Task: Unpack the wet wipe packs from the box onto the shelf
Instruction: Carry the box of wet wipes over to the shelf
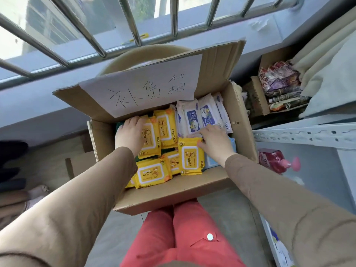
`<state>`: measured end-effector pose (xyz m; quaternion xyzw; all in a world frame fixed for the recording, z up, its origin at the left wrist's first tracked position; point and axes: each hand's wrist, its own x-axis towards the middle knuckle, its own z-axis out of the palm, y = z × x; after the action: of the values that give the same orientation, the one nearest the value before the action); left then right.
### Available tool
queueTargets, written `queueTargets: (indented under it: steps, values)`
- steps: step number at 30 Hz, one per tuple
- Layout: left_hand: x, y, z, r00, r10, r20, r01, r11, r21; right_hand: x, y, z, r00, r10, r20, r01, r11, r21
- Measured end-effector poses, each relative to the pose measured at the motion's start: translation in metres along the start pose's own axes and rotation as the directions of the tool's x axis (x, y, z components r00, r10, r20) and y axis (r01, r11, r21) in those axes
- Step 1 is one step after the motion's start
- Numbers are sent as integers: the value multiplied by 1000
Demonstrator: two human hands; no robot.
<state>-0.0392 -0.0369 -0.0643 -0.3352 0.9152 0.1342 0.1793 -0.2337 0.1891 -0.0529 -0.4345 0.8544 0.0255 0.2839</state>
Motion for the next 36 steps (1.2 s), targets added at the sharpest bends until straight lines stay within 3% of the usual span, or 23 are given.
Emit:
queueTargets:
  steps: [3,6,8,10,12,14,17,19,20,21,23,24,26,29,31,33,36]
  values:
    - [-36,-11,-12,971,54,-232,-54,999,8,-8,17,-21,943,-29,-330,-15,991,-131]
    - [-78,-28,-22,946,-90,-311,72,995,-68,-15,37,-38,890,61,-452,-118,988,-100]
    - [-98,-39,-21,910,-331,-248,276,933,-232,-15,50,-40,878,300,-372,-268,954,138]
    - [-112,-50,-8,797,-602,-48,488,690,-534,-13,65,-39,838,517,-173,-407,804,433]
    - [-119,-55,5,710,-675,203,616,455,-643,-14,75,-36,811,584,43,-520,684,512]
    - [-123,-55,16,672,-644,365,695,379,-611,-13,84,-29,796,573,193,-579,628,520]
    - [-123,-60,14,727,-545,417,678,477,-559,-7,95,-32,762,550,343,-624,481,616]
    - [-115,-73,5,723,-489,489,688,434,-583,0,106,-37,746,529,404,-638,392,663]
    - [-110,-81,5,686,-489,539,722,372,-583,3,108,-40,749,508,425,-639,388,664]
    - [-105,-87,7,664,-493,562,745,381,-547,4,107,-44,762,483,431,-633,416,653]
    - [-93,-91,16,630,-537,562,777,423,-467,8,104,-42,811,447,378,-585,590,557]
    - [-87,-91,21,636,-554,538,772,459,-439,9,99,-41,831,452,325,-556,694,458]
    - [-78,-90,30,656,-569,496,754,528,-392,8,87,-41,841,491,225,-539,795,279]
    - [-82,-94,30,703,-546,456,707,604,-367,-4,81,-43,847,512,143,-532,823,199]
    - [-80,-118,45,711,-538,453,696,629,-347,-22,80,-42,854,509,105,-519,825,222]
    - [-59,-191,121,749,-505,429,647,696,-311,-51,77,-34,852,516,89,-520,814,258]
    - [-56,-209,114,779,-483,400,604,748,-275,-105,64,-16,844,531,78,-528,794,303]
